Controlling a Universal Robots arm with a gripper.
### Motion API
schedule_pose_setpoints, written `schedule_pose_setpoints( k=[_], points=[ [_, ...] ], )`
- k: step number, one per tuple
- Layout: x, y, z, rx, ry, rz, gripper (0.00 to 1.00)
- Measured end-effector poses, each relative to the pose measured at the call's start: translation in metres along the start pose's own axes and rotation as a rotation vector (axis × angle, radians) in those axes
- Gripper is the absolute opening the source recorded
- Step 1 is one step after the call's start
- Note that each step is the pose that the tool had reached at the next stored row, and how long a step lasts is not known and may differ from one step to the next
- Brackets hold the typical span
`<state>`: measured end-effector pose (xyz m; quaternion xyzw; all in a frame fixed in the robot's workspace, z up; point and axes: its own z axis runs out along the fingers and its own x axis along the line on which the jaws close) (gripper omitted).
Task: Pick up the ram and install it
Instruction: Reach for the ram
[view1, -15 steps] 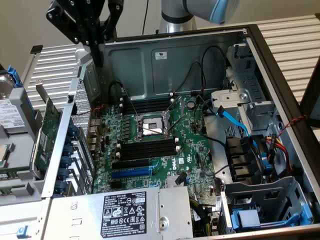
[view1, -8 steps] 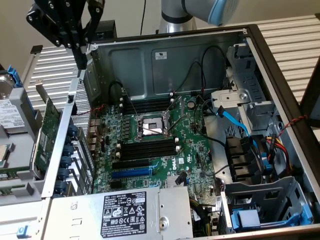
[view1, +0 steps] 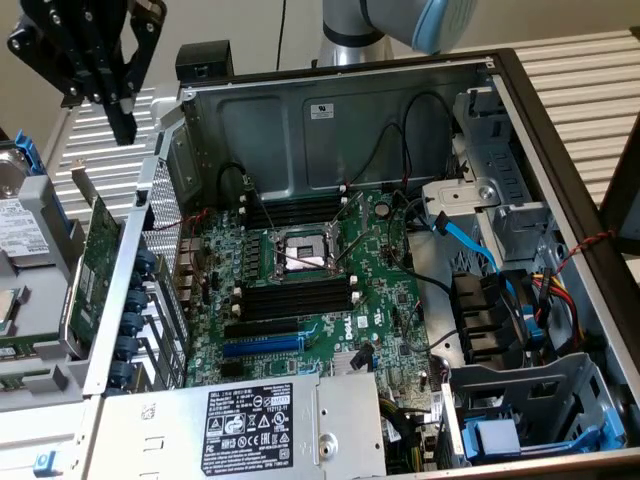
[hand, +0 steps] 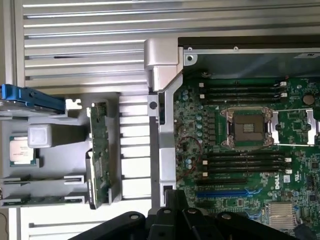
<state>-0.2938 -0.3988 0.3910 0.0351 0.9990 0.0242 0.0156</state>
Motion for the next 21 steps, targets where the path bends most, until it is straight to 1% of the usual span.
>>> schedule_pose_setpoints(
  k=[10, 13, 21],
  points=[
    [0.045, -0.0032, -0.0007, 0.0000, 0.0000, 0.000, 0.11],
    [0.061, -0.0043, -0.0012, 0.0001, 0.0004, 0.000, 0.11],
    [0.093, -0.0067, -0.0020, 0.0003, 0.0031, 0.000, 0.11]
  ],
)
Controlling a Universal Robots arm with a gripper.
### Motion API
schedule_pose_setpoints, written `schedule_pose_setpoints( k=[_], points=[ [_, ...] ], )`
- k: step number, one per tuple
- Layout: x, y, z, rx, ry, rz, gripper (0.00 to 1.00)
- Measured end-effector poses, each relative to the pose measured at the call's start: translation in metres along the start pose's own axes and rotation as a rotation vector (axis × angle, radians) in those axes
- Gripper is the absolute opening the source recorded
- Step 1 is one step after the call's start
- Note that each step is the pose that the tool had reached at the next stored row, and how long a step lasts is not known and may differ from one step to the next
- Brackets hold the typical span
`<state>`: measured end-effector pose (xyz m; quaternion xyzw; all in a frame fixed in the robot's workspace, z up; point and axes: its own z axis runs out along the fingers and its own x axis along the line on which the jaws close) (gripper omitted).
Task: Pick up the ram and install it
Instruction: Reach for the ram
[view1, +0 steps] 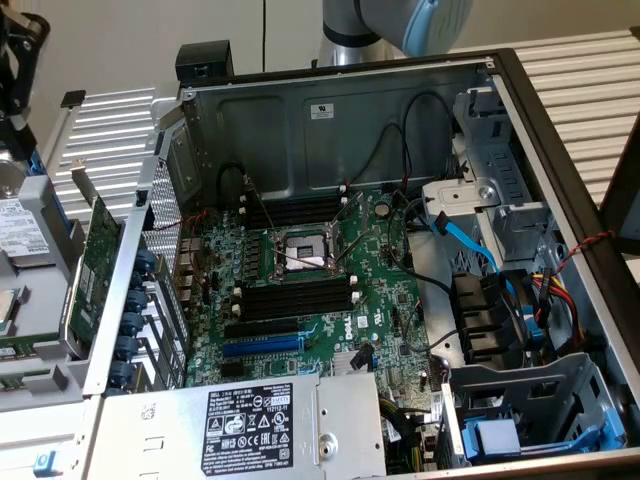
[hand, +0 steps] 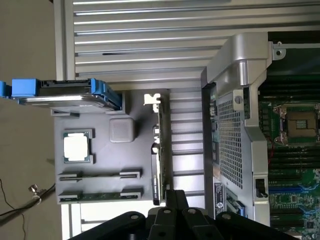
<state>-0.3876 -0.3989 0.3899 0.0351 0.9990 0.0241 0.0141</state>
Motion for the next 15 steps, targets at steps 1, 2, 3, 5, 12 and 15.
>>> schedule_pose_setpoints(
  k=[1, 2, 3, 5, 12, 15],
  points=[
    [0.003, -0.0003, -0.0001, 0.0001, 0.0004, 0.000, 0.11],
    [0.007, -0.0007, 0.0000, 0.0000, 0.0010, 0.000, 0.11],
    [0.009, -0.0013, 0.0000, 0.0000, 0.0020, 0.000, 0.11],
    [0.015, -0.0026, 0.0001, 0.0001, 0.0032, 0.000, 0.11],
    [0.031, -0.0093, 0.0003, -0.0018, 0.0073, 0.000, 0.11],
    [0.037, -0.0122, 0.0007, -0.0047, 0.0075, 0.000, 0.11]
  ],
)
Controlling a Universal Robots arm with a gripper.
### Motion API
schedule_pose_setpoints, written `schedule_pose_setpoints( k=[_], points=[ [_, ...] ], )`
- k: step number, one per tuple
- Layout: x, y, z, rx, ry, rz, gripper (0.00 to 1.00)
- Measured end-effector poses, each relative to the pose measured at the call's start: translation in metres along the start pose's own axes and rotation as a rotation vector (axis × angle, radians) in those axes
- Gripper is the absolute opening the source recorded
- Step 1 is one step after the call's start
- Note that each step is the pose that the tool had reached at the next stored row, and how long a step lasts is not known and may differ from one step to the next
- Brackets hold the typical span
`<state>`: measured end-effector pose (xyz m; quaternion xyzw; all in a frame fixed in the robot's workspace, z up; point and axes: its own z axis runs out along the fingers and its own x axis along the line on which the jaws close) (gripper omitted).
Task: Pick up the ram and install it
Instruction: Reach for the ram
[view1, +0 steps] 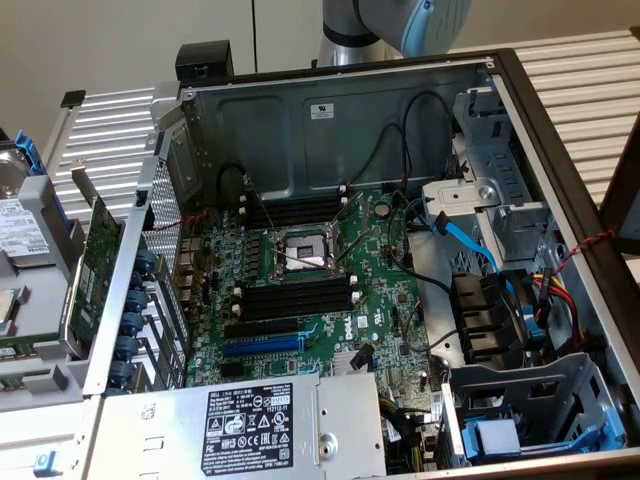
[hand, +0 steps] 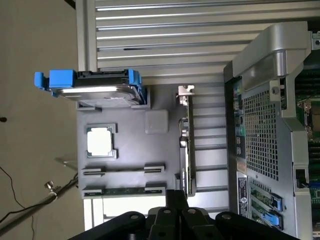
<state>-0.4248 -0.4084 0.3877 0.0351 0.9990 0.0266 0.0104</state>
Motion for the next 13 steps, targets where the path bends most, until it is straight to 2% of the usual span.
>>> schedule_pose_setpoints(
  k=[8, 13],
  points=[
    [0.009, -0.0032, 0.0002, -0.0028, 0.0001, 0.000, 0.11],
    [0.017, -0.0049, 0.0004, -0.0081, 0.0003, 0.000, 0.11]
  ],
)
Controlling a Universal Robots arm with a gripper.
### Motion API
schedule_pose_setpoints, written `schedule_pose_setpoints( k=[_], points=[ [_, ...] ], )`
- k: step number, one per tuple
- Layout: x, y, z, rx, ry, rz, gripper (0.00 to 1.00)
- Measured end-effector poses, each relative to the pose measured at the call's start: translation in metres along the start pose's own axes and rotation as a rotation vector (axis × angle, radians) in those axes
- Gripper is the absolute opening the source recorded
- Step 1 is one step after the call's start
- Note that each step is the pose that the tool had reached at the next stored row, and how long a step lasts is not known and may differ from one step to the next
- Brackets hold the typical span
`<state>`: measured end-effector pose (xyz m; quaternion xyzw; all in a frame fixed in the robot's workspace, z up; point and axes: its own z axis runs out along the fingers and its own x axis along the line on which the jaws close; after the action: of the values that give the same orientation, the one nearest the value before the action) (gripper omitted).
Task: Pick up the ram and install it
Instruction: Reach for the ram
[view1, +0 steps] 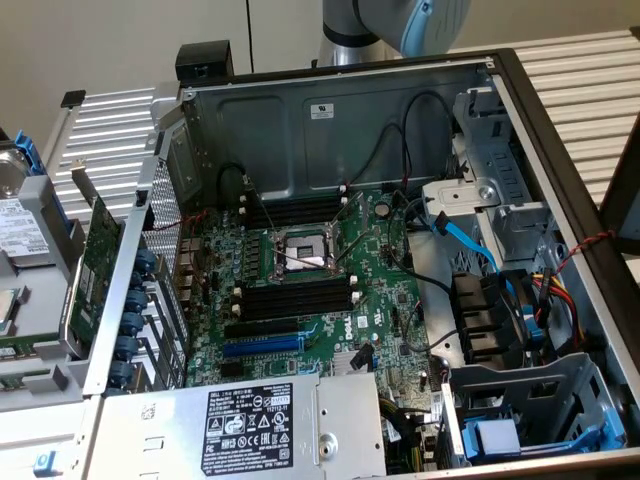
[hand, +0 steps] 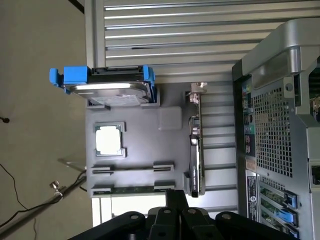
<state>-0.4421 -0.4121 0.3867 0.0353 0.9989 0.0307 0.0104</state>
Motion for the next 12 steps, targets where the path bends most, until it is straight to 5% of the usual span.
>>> schedule_pose_setpoints(
  k=[12],
  points=[
    [0.026, -0.0037, 0.0000, 0.0040, 0.0000, -0.001, 0.11]
  ],
)
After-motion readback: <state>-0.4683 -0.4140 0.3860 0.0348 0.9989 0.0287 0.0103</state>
